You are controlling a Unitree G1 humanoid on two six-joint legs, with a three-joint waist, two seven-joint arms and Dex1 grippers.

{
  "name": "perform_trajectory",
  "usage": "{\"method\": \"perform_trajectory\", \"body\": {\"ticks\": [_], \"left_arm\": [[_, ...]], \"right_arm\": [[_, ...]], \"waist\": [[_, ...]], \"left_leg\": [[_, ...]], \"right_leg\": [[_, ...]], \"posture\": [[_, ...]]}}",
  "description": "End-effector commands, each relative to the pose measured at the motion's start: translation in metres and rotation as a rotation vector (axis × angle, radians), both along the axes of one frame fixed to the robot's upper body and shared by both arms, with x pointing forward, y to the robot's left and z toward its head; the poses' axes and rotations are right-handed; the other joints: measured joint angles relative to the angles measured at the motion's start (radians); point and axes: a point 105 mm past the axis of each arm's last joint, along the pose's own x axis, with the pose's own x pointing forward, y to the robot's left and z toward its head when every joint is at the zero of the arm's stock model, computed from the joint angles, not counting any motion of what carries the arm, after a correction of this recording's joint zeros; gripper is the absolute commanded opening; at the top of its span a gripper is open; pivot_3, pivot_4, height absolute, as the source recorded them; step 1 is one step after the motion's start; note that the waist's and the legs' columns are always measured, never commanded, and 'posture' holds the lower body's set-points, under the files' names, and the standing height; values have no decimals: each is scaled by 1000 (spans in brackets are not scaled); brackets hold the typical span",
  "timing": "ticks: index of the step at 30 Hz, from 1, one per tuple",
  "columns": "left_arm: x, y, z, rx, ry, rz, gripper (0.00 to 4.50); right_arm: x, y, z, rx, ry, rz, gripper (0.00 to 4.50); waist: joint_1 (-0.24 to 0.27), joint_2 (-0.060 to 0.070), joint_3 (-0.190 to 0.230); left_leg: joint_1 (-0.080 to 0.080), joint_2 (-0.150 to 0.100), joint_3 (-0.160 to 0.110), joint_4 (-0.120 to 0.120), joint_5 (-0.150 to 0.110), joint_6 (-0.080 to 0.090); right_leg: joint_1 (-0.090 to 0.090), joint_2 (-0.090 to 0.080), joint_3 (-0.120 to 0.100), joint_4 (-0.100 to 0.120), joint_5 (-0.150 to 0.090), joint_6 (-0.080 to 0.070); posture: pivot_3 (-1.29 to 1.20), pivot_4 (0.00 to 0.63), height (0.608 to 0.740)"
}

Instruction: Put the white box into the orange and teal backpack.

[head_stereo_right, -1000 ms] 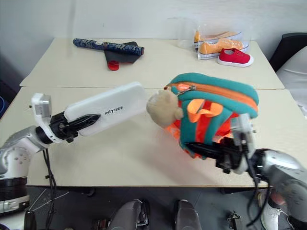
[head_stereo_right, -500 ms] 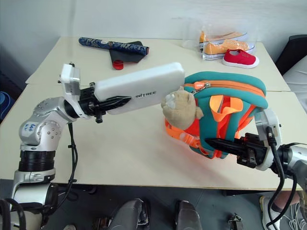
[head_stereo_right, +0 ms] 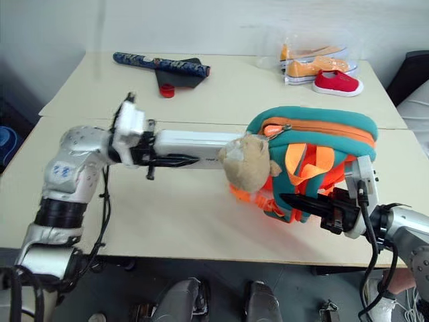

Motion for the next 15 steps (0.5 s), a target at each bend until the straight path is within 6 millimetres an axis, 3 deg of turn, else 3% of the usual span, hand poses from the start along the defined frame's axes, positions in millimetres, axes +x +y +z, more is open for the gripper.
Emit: {"method": "perform_trajectory", "body": {"ticks": [1,5,9,12,15], "left_arm": [[10,-66,16,19,11,-49,1243],[22,-120,15,7,56,-73,1243],[27,-142,2,-30,91,-90,1243],[41,-131,23,-229,205,-24,2202],[42,-92,33,-273,169,-56,3112]], "right_arm": [[-2,11,8,9,-52,47,35],[2,16,9,9,-67,61,35],[3,19,10,12,-81,52,35],[3,20,9,15,-88,32,0],[0,18,8,22,-83,9,0]], "waist": [[16,0,0],[8,0,0],[-7,0,0],[-17,-1,0],[-23,-1,0]], "left_leg": [[-1,0,0,1,0,1],[-6,-2,0,2,-1,6],[-7,-1,2,0,-1,6],[-7,-1,2,0,-1,6],[-9,0,1,4,0,7]], "right_leg": [[0,0,0,-1,1,1],[-1,0,0,-6,3,6],[-2,2,-7,-7,3,6],[-2,2,-11,-7,3,6],[-2,1,-12,-6,3,6]], "posture": [[0,150,740],[0,150,740],[0,150,740],[0,150,740],[0,150,740]]}}
